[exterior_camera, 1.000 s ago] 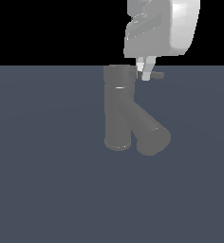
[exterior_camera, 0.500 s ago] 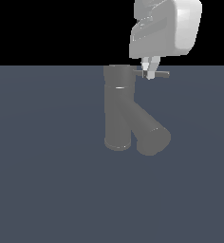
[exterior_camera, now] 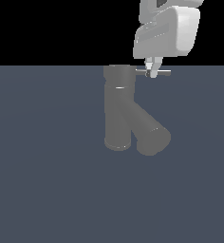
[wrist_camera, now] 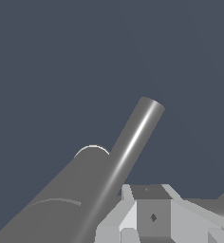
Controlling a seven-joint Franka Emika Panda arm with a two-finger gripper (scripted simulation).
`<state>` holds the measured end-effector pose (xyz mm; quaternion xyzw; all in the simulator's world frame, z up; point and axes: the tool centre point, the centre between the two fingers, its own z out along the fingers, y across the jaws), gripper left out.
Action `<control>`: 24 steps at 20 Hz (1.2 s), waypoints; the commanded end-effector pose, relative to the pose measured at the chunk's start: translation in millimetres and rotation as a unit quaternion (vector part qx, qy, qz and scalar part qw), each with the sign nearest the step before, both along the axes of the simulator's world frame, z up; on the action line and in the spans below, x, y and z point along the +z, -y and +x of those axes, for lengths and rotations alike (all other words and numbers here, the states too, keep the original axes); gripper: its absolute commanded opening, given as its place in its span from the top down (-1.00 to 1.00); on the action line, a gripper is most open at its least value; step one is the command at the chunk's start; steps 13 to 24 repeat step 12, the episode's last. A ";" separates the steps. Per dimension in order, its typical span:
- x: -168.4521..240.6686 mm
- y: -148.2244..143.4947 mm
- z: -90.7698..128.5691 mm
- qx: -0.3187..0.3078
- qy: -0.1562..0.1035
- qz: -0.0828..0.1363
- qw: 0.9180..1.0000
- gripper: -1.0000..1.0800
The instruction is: Turn on the faucet by rotating a designated handle.
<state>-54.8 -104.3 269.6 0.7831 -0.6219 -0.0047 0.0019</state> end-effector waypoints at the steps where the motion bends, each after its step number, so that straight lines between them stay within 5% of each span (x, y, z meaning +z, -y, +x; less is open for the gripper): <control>1: -0.1 21.4 8.4 -0.015 0.004 -0.002 1.000 1.00; 11: 0.2 46.0 34.4 -0.022 0.005 -0.002 1.000 1.00; 24: 0.2 46.0 34.4 -0.022 0.005 -0.002 1.000 1.00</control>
